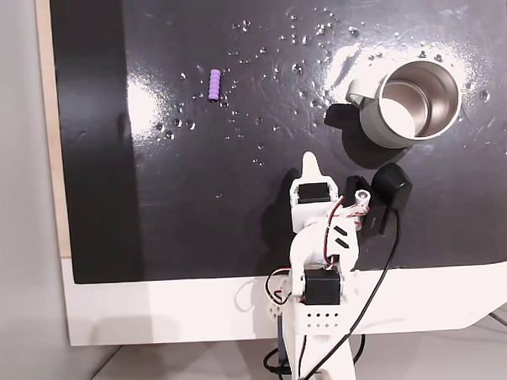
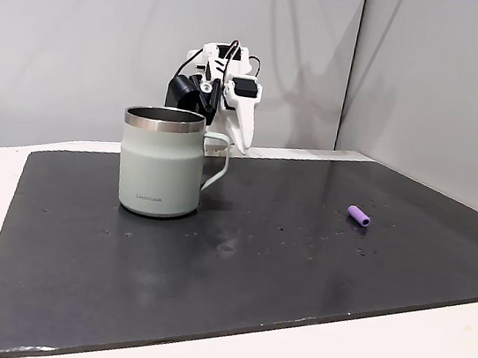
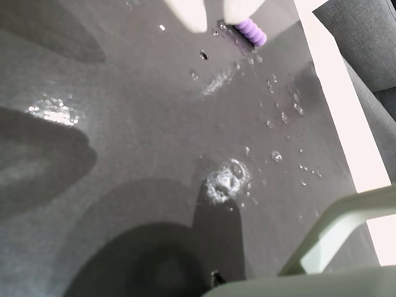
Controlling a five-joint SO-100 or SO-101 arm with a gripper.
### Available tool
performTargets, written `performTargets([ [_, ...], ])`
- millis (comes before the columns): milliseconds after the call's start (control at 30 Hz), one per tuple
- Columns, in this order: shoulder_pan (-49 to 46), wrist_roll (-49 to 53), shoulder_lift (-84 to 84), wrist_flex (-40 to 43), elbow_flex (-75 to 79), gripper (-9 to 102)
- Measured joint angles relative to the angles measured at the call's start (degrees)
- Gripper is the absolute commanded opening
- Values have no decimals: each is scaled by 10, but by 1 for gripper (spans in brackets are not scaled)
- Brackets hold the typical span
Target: Grasp a pengrip and put it in the cup.
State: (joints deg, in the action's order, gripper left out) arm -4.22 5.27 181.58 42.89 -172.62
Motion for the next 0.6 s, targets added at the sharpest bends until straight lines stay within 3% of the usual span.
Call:
performTargets([
  [600,22,0,0,0,0,0],
])
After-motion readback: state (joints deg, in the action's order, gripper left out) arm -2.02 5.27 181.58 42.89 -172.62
